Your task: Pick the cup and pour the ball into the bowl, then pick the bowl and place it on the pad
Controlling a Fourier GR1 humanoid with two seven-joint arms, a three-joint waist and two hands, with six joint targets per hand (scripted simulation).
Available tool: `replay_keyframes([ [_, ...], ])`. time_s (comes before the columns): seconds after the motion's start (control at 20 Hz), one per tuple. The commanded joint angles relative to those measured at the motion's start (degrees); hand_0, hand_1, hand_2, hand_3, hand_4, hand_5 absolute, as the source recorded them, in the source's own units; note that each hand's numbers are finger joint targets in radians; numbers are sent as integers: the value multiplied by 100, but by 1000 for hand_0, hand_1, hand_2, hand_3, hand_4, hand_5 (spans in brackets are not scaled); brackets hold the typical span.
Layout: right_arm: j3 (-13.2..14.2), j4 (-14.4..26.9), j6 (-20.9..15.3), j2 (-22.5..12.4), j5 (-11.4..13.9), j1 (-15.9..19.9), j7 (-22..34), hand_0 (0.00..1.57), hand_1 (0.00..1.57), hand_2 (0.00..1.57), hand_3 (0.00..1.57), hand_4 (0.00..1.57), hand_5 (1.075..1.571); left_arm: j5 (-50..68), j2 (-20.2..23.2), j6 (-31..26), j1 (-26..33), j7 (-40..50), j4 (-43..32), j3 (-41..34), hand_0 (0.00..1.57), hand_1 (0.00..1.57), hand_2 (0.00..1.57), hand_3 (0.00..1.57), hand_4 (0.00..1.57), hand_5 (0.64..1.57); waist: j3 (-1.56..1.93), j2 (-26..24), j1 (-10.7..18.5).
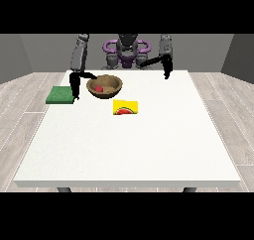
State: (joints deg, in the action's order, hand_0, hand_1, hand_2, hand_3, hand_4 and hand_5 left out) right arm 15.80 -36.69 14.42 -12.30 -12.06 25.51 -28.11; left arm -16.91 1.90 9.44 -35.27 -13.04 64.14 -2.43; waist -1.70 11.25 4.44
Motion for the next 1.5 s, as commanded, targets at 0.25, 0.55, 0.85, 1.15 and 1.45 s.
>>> replay_keyframes([
  [0.25,147,114,-400,417,-163,12,138,0,0,0,0,242,1532,-38,55,-212,-61,74,251,173,0,0,0,0,0,1561,174,152,451],
  [0.55,45,-100,-722,612,-258,454,1012,0,0,0,0,347,1546,199,243,-448,141,169,-9,-77,0,0,0,0,0,1564,169,-385,250],
  [0.85,46,431,-865,556,-183,494,880,0,0,0,0,375,1550,133,202,-321,239,125,308,-18,0,0,0,0,0,1566,172,-64,225],
  [1.15,-442,453,-1953,627,568,113,1346,1571,1571,1571,1571,1053,1550,237,320,-545,221,241,189,-77,0,0,0,0,0,1568,159,-273,390],
  [1.45,-450,271,-2155,255,610,573,2156,1571,1571,1571,1571,1026,1555,370,313,-432,531,-45,63,-273,0,0,0,0,0,1570,166,-492,161],
])
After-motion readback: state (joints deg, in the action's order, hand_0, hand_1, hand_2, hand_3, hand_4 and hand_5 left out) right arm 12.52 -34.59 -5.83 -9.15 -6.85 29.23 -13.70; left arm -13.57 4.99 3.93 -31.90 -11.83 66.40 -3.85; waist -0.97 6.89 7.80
